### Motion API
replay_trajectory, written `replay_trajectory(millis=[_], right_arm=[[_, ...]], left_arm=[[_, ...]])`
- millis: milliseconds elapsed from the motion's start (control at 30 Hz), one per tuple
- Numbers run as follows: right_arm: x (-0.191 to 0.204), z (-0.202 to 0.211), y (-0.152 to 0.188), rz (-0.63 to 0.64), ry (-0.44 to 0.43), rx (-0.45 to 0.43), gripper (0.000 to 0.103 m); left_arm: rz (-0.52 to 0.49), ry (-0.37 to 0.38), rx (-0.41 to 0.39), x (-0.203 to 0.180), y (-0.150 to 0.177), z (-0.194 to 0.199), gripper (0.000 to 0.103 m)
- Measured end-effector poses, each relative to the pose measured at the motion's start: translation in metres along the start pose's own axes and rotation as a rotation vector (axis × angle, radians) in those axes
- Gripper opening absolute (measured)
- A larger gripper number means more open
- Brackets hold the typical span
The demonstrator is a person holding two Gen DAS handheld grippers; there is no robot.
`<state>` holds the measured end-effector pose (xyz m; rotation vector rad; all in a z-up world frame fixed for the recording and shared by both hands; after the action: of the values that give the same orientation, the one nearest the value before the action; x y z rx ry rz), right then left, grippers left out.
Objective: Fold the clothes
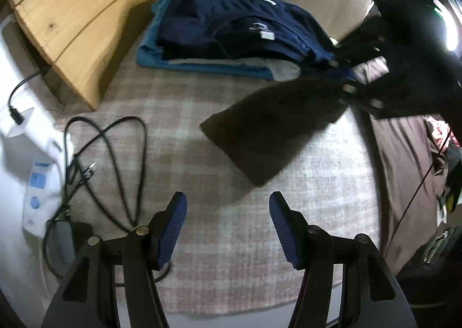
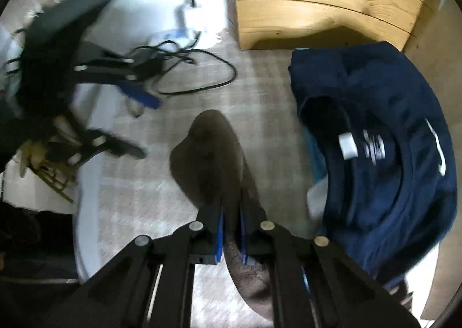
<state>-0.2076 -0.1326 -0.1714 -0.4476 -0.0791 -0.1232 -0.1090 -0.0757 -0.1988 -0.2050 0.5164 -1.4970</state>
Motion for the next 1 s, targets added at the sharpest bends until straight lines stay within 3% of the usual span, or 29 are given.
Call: replay_trajectory(millis=[167,367,433,733,800,867,1000], right_arm=[[0.005,0.008,0.049,-0.052,-0.011,0.001,0.009],[0.012,0.009,0.114,-0.188,-0.066,0.026,0.030],[0.012,0.016,0.123,-0.224,-0.081,0.009,0.038],[0.003,0.020,0.134,-0.285,-0.088,-0.039,0.038],[0.004,0.018,0.134,-0.292,-0.084,-0.042,0.038],[0.002,0.022,0.134,-0.318,-0.091,-0.061,0.038],[-0.002,0.034,0.135,-0.369,-0.121,-0.109,0.039]], left_arm=[[-0.021,0.053,0.029,-0.020,-0.002,-0.007,0.057],[-0.033,0.143,0.060,-0.053,0.001,-0.014,0.057],[-0.045,0.173,0.074,-0.065,0.000,-0.018,0.057],[-0.094,0.290,0.106,-0.118,-0.011,-0.035,0.057],[-0.087,0.313,0.104,-0.126,-0.012,-0.034,0.051],[-0.099,0.330,0.116,-0.133,-0.007,-0.034,0.005],[-0.140,0.314,0.140,-0.140,0.011,-0.018,0.007]])
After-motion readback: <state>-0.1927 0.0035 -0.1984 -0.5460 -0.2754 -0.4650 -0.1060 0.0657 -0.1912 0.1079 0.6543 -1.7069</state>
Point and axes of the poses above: each gripper's, at about its wrist camera, not at the fingertips, and z roughly against the way its jaws point, x to its left, y to its underside, the point moved 7 cm from there along -z, roughly the way its jaws point, and after that the axes turned 4 degrees about -x, right-handed, at the moved point
